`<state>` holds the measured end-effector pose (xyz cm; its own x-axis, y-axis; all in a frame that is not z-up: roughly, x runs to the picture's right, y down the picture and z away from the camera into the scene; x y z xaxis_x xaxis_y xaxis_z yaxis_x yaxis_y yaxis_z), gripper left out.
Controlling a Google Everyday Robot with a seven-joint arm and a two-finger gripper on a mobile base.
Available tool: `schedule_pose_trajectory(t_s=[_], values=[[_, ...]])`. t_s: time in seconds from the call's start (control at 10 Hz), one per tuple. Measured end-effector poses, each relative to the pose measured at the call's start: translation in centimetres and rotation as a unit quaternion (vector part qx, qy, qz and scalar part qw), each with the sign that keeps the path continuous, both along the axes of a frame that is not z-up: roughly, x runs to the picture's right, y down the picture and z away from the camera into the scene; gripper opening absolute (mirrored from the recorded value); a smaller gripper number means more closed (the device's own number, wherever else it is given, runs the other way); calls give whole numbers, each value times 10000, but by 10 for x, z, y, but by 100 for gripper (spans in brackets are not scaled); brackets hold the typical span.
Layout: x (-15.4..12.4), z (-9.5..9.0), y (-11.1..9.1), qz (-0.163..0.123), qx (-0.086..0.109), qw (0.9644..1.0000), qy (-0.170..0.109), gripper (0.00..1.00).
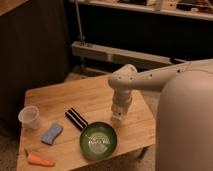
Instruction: Place the bottle in the ceramic bowl
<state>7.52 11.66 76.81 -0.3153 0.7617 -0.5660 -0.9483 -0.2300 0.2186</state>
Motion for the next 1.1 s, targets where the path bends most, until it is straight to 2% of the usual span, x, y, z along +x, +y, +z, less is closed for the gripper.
schedule_pose_trajectory(t_s=[0.1, 0.3, 0.4, 0.5, 0.6, 0.7, 0.8, 1.1], values=[[-13, -12, 6, -39, 43, 9996, -258, 0], [-41, -34, 25, -33, 55, 9956, -930, 0], [-52, -40, 35, -28, 52, 9922, -1248, 0], [-66, -48, 46, -124, 47, 9868, -1611, 0], [-78, -52, 53, -267, 23, 9826, -1836, 2], [-86, -54, 58, -383, -12, 9795, -1977, 7], [-91, -59, 65, -507, -44, 9771, -2066, 19], [-96, -70, 77, -834, -58, 9733, -2137, 49]])
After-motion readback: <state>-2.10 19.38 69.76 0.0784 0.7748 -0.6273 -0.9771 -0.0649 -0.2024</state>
